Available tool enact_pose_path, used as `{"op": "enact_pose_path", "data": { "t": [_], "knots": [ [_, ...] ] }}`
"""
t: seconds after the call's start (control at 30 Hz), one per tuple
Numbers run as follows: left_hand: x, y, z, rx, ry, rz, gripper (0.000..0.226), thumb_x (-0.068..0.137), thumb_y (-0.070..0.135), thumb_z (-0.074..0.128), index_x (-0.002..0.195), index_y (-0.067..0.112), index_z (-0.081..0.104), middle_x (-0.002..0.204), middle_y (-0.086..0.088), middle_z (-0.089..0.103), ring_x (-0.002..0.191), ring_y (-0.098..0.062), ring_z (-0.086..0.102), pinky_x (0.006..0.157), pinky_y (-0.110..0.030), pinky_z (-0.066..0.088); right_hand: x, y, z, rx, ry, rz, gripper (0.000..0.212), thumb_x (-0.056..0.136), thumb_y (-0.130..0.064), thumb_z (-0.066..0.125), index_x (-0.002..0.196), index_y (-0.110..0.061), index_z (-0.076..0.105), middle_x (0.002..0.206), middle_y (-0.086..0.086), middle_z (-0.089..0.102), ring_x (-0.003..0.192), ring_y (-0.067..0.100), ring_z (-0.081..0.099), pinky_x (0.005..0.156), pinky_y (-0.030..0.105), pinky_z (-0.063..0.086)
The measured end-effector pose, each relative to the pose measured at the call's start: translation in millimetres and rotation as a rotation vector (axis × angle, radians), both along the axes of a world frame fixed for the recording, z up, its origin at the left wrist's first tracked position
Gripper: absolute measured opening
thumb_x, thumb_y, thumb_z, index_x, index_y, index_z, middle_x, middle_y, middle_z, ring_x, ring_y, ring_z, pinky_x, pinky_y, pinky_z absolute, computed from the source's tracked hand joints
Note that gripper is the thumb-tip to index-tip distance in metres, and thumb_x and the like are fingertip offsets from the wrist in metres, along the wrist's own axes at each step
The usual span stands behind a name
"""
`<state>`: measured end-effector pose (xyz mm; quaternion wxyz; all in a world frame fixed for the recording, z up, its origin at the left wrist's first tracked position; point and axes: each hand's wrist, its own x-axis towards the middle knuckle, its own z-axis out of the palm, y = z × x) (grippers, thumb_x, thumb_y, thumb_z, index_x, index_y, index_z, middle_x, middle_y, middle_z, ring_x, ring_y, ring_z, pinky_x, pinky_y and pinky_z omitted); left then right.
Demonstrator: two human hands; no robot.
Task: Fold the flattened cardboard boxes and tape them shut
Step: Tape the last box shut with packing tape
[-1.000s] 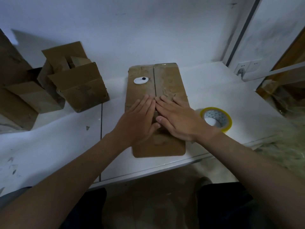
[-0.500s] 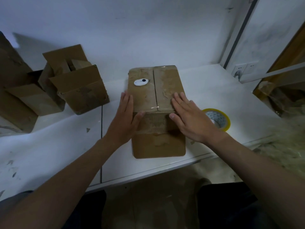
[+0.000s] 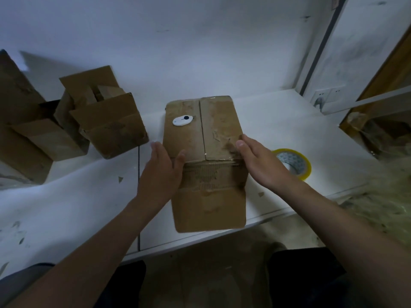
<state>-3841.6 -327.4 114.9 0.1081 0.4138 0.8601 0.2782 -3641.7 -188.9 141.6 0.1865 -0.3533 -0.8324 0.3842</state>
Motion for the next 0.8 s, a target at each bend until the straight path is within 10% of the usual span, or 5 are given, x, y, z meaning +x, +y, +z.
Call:
{"op": "enact_pose_path", "data": {
  "t": [0.13, 0.4, 0.63, 0.8],
  "knots": [
    [-7.6, 19.4, 1.8, 0.012, 0.499, -0.344, 0.087, 0.098, 0.068, 0.007, 0.152, 0.005, 0.033, 0.162, -0.016, 0.026, 0.153, -0.032, 0.014, 0.122, -0.053, 0.012, -13.5, 12.7, -9.6, 0.538, -0.205, 0.157, 0.059, 0.107, -0.052, 0.016, 0.158, -0.024, 0.027, 0.168, -0.003, 0.011, 0.154, 0.019, 0.008, 0.125, 0.038, 0.012],
    [-24.3, 36.8, -13.4, -0.103, 0.819, -0.636, 0.069, 0.104, 0.057, 0.011, 0.136, 0.019, 0.059, 0.149, -0.009, 0.05, 0.148, -0.036, 0.03, 0.11, -0.067, 0.031, -42.5, 0.9, -22.6, 0.788, -0.439, 0.273, 0.076, 0.097, -0.068, 0.002, 0.159, -0.031, 0.023, 0.164, -0.011, 0.023, 0.152, 0.026, 0.023, 0.122, 0.049, 0.019],
    [-41.5, 32.5, -15.6, -0.039, 0.798, -0.672, 0.079, 0.096, 0.069, 0.021, 0.149, 0.015, 0.044, 0.155, -0.009, 0.043, 0.148, -0.032, 0.029, 0.114, -0.061, 0.03, -34.2, 20.5, -34.7, 0.856, -0.415, 0.328, 0.077, 0.094, -0.069, 0.021, 0.153, -0.024, 0.04, 0.156, -0.004, 0.042, 0.147, 0.031, 0.034, 0.117, 0.052, 0.033],
    [-56.4, 15.6, -25.7, 0.229, 0.327, -0.594, 0.079, 0.093, 0.071, 0.034, 0.151, 0.018, 0.038, 0.161, 0.006, 0.023, 0.153, -0.012, -0.003, 0.122, -0.031, -0.003, -28.8, 36.8, -41.0, 0.74, -0.173, 0.393, 0.067, 0.094, -0.067, 0.035, 0.149, -0.03, 0.045, 0.156, -0.01, 0.039, 0.151, 0.035, 0.02, 0.122, 0.051, 0.016]
  ]
}}
